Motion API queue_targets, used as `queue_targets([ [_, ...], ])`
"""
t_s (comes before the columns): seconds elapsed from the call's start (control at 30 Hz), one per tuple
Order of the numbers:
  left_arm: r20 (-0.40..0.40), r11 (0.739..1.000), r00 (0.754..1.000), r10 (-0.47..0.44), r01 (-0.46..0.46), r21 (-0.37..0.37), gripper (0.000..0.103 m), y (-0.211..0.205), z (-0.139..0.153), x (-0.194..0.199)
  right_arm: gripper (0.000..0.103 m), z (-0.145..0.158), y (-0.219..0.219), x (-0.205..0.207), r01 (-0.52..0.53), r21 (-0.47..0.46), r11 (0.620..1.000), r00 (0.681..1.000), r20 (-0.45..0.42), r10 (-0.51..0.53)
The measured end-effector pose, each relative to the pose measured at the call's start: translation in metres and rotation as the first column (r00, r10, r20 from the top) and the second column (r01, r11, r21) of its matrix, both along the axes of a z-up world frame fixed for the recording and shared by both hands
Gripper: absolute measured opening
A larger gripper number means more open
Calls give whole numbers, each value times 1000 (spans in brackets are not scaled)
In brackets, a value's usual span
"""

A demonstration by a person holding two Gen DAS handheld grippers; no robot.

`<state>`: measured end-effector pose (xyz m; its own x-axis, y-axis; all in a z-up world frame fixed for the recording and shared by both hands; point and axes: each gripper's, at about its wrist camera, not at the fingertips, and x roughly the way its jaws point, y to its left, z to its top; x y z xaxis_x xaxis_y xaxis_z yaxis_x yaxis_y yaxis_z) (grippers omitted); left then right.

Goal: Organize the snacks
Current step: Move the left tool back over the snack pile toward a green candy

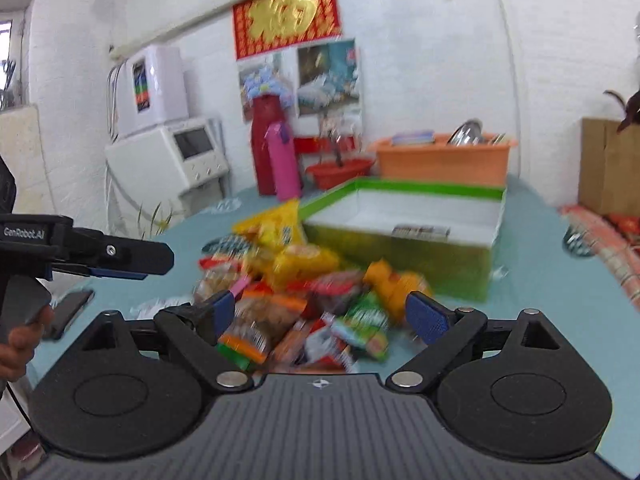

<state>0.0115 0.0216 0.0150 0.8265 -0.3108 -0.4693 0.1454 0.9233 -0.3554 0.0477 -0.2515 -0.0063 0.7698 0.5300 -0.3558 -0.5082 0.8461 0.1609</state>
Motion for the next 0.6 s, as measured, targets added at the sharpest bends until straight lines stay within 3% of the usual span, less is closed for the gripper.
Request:
queue_targets([
  [0.2,-39,998,998,42,-43,-37,103,24,-15,-16,103,-7,49,8,-118,-32,992,993,-10,118],
  [0.33,-39,997,996,77,-78,-20,103,32,-17,-21,103,-15,78,23,-136,-55,989,990,-31,135],
  [0.4,-41,997,998,55,-57,-51,103,36,-19,-19,102,-22,84,31,-135,-76,988,990,-58,131],
  [0.43,-44,996,998,34,-38,-79,103,37,-22,-18,81,-25,82,33,-131,-93,987,989,-73,125],
  [0.47,-48,995,999,13,-18,-98,103,37,-23,-16,71,-29,78,36,-140,-94,986,987,-91,132],
  [0.6,-65,992,995,-76,68,-110,103,22,-28,-1,64,-31,52,23,-139,-81,987,987,-90,132],
])
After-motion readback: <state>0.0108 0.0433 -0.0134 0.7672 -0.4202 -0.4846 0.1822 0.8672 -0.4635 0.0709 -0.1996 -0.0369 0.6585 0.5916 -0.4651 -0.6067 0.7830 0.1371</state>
